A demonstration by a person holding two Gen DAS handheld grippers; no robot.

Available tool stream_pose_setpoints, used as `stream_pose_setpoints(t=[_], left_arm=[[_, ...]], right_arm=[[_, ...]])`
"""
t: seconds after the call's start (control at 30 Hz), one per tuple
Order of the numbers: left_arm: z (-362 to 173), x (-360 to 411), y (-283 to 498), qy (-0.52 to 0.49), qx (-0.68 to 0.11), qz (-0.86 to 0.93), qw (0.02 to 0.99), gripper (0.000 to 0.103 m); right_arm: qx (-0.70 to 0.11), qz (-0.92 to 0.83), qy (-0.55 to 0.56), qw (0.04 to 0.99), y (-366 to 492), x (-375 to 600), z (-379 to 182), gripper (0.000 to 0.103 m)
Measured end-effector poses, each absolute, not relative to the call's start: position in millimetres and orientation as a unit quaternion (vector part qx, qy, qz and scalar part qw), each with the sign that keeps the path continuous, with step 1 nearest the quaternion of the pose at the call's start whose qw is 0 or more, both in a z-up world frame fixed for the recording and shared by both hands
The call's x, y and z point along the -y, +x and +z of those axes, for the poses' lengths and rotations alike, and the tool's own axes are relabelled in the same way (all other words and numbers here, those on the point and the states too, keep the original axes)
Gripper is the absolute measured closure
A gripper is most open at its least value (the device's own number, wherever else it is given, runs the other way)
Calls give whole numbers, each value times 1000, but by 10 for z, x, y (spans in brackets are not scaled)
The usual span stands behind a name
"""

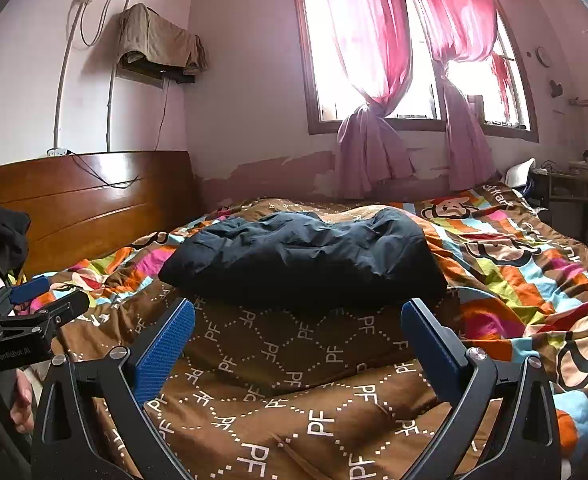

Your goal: Fold large clothes

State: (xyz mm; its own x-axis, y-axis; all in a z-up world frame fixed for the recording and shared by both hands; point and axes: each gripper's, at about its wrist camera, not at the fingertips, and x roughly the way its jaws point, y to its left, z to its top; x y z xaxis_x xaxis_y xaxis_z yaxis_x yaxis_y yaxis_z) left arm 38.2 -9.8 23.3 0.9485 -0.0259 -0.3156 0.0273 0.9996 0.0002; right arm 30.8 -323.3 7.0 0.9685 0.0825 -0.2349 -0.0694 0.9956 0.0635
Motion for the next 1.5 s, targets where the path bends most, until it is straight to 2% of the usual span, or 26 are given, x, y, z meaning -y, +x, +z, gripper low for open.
stream_pose_setpoints(t=[1.5], left_arm=[[213, 96, 355, 4, -159, -14, 987, 0]], right_arm=[[-125, 38, 21, 991, 303, 3222, 10, 1]])
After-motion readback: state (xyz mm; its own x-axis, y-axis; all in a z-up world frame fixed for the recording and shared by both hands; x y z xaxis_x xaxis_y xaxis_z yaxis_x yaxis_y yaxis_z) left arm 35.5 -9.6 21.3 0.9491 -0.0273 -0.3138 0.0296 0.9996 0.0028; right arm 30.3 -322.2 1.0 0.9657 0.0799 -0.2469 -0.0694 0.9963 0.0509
